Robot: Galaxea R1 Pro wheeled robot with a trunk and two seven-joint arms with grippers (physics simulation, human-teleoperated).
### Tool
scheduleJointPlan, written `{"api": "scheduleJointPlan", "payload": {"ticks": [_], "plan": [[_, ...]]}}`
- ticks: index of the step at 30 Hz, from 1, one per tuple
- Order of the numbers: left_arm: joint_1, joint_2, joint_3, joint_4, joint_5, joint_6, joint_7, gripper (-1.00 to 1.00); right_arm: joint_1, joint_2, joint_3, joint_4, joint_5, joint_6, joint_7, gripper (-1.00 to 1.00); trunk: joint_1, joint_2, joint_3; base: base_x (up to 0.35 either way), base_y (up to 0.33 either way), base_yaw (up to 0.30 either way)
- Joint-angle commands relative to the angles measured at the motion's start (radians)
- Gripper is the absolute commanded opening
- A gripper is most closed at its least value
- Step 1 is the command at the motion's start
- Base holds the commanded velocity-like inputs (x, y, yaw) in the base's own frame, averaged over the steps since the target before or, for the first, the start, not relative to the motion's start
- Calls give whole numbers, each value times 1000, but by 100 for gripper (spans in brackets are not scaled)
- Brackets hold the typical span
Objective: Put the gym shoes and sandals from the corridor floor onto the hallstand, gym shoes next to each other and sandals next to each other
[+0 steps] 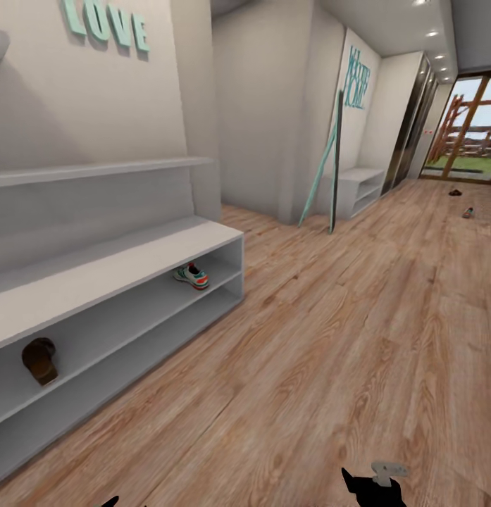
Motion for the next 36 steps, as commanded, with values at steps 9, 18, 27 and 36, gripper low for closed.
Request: {"api": "scheduleJointPlan", "payload": {"ticks": [9, 18, 27, 36], "plan": [[0, 0, 2, 1, 4, 0, -7, 100, -1, 0, 7, 2, -10, -3, 4, 100, -35, 63, 27, 0, 0, -300], [0, 0, 2, 1, 4, 0, -7, 100, -1, 0, 7, 2, -10, -3, 4, 100, -50, 91, 40, 0, 0, -300], [0, 1, 3, 1, 4, 0, -7, 100, -1, 0, 7, 2, -10, -3, 4, 100, -50, 91, 40, 0, 0, -300], [0, 0, 3, 1, 4, 0, -3, 100, -1, 0, 7, 2, -10, -3, 4, 100, -50, 91, 40, 59, 0, -300]]}}
